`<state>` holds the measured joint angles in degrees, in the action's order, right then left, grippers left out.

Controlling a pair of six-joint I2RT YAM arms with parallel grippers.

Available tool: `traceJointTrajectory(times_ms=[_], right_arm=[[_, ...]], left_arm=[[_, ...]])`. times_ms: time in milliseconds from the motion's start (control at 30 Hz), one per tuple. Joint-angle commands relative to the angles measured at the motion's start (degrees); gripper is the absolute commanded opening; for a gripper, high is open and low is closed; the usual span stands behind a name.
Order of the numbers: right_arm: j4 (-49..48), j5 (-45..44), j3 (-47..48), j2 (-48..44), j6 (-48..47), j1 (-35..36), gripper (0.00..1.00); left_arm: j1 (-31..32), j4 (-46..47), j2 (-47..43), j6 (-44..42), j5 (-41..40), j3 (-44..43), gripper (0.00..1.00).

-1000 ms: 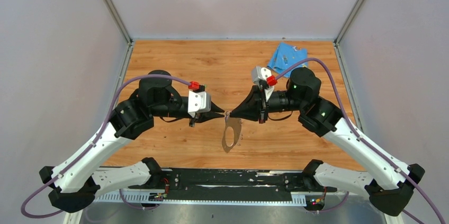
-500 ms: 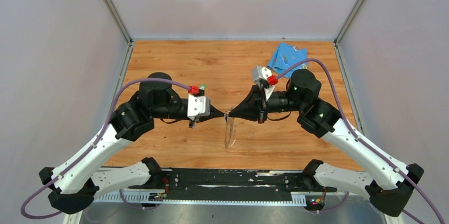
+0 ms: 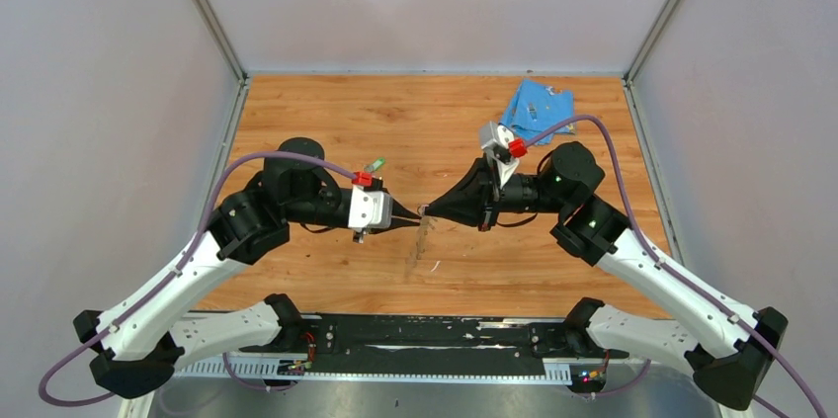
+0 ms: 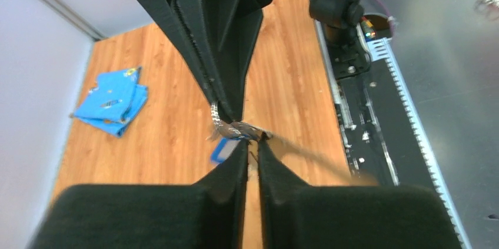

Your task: Put the keys on the keyring

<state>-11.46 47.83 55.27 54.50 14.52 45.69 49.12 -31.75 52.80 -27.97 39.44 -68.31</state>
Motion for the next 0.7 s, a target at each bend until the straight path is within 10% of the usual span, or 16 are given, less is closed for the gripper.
traceJointTrajectory(times_ms=[0, 167, 667], right_arm=[[-6.79, -4.26, -1.56, -1.73, 1.87, -0.78, 0.0], [-6.7, -3.99, -2.69, -2.55, 1.89, -0.84, 0.0], [-8.05, 0.39, -3.02, -2.35, 2.72, -0.83, 0.0]], left_arm=[[1.67, 0.24, -0.13, -1.27, 4.24, 1.33, 0.21], [1.68, 0.24, -1.37, 0.3, 0.41, 0.36, 0.34], [1.68, 2.67, -2.53, 10.17, -10.47, -0.96, 0.31]])
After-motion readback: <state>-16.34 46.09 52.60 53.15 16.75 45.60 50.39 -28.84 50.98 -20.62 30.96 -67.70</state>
